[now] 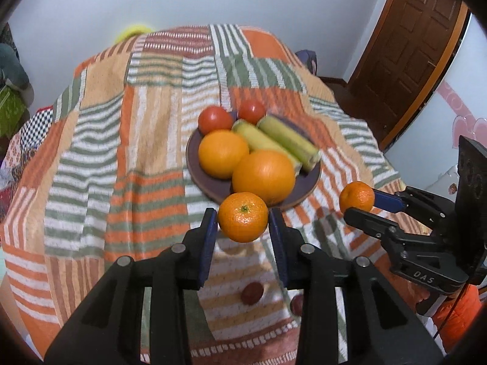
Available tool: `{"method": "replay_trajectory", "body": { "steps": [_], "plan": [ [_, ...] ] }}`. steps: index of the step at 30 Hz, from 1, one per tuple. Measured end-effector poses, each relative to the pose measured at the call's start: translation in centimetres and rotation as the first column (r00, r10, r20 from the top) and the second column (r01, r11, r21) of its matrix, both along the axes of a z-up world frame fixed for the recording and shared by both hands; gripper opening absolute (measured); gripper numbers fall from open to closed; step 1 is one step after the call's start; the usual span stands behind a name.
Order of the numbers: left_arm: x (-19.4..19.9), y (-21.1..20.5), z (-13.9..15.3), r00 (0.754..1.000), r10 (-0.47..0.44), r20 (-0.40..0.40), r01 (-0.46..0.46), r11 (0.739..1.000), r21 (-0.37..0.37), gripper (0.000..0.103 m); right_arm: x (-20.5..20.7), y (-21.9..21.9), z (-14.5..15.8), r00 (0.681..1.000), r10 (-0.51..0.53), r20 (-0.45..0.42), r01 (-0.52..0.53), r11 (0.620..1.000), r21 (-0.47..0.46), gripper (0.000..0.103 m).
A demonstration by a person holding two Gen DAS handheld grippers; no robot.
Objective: Organize fruits
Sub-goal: 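Carry both tangerines onto the plate and open both tools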
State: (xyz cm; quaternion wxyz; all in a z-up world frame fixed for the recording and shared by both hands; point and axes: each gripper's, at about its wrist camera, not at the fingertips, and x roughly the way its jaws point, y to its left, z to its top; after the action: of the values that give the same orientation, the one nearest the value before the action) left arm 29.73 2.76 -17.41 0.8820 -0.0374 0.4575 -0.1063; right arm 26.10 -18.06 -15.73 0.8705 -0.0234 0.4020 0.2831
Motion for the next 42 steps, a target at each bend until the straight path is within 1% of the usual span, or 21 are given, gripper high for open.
{"method": "replay_trajectory", "body": {
  "steps": [5,12,19,26,34,40,42],
  "plan": [
    [1.6,-0.8,0.8,0.999,-0.003,0.032,0.003,1.000,0.004,0.035,1.6,0.1,0.9,0.999,-0.006,0.037,0.006,1.000,0.001,0.035],
    [4.2,-1.6,0.9,0.999,-0.011,0.049,0.012,1.000,-0.011,0.035,4.0,0.7,1.9,0.997,-0.012,0.082,0.012,1.000,-0.002,0.035],
    [6.7,-2.3,0.8,0.998,-0.023,0.065,0.024,1.000,-0.012,0.035,6.2,1.4,1.2,0.996,-0.012,0.090,0.013,1.000,-0.009,0.035],
    [9.6,-2.4,-0.1,0.998,-0.012,0.055,0.014,0.999,-0.048,0.035,8.1,2.3,0.1,0.997,-0.003,0.081,0.005,0.999,-0.034,0.035],
    [12.3,-2.2,-2.3,1.000,-0.010,0.013,0.010,0.999,-0.033,0.035,10.3,2.8,-1.4,0.999,0.017,0.047,-0.015,0.999,-0.047,0.035],
    [12.9,-2.4,-3.3,1.000,-0.021,-0.012,0.021,0.999,-0.032,0.035,10.7,3.1,-1.9,0.998,0.029,0.052,-0.026,0.998,-0.055,0.035],
    [12.9,-2.6,-3.4,1.000,-0.021,-0.009,0.021,0.999,-0.030,0.035,10.7,3.1,-1.9,0.998,0.031,0.057,-0.027,0.998,-0.057,0.035]
  ]
}}
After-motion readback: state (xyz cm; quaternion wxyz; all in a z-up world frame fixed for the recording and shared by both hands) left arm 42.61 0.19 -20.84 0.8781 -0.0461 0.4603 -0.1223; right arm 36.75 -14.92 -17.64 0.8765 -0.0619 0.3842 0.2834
